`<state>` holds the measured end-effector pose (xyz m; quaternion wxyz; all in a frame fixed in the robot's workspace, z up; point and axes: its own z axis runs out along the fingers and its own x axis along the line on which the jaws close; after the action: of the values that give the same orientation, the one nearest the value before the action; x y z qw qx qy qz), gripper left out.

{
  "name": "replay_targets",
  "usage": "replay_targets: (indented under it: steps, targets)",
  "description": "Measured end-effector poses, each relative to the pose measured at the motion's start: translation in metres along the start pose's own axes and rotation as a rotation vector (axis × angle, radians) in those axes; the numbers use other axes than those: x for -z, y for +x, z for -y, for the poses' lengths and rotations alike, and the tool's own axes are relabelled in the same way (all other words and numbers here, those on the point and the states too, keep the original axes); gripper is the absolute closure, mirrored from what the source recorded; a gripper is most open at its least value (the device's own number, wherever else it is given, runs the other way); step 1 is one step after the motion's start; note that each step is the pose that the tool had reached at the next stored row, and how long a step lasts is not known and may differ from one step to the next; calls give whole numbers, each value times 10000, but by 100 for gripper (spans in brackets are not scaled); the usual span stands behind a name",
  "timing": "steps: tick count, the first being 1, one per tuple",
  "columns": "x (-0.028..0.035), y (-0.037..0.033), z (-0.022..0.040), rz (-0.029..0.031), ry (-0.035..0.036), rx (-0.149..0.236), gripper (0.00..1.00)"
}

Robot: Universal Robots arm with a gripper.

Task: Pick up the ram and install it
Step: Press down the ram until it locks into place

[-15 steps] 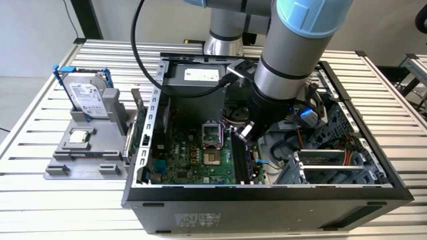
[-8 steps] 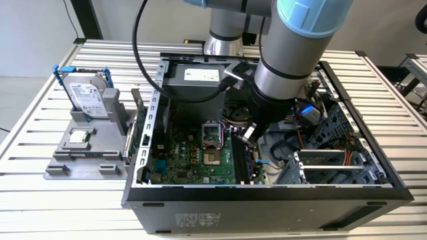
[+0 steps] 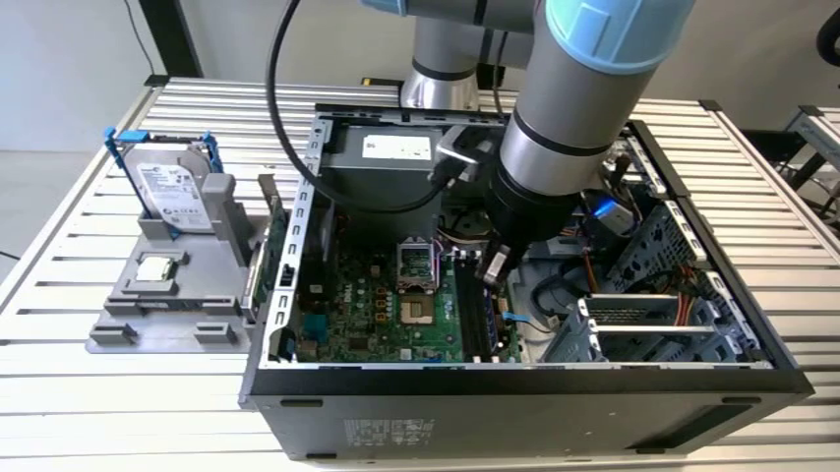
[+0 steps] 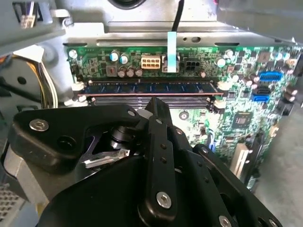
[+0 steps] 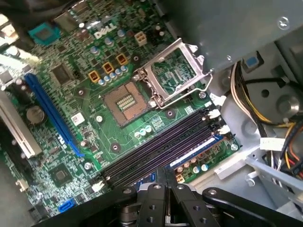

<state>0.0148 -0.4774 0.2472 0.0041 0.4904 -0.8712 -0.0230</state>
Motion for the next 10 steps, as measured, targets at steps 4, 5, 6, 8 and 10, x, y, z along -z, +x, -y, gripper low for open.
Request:
replay_targets:
  steps: [4, 5, 6, 8, 10]
  targets:
    - [0, 0, 0, -21, 3, 684, 100]
    - [0, 0, 0, -27, 6, 854, 100]
    - [0, 0, 0, -32, 9, 1028, 100]
    - [0, 0, 1, -37, 14, 1352, 100]
    - [0, 0, 0, -38, 25, 1664, 100]
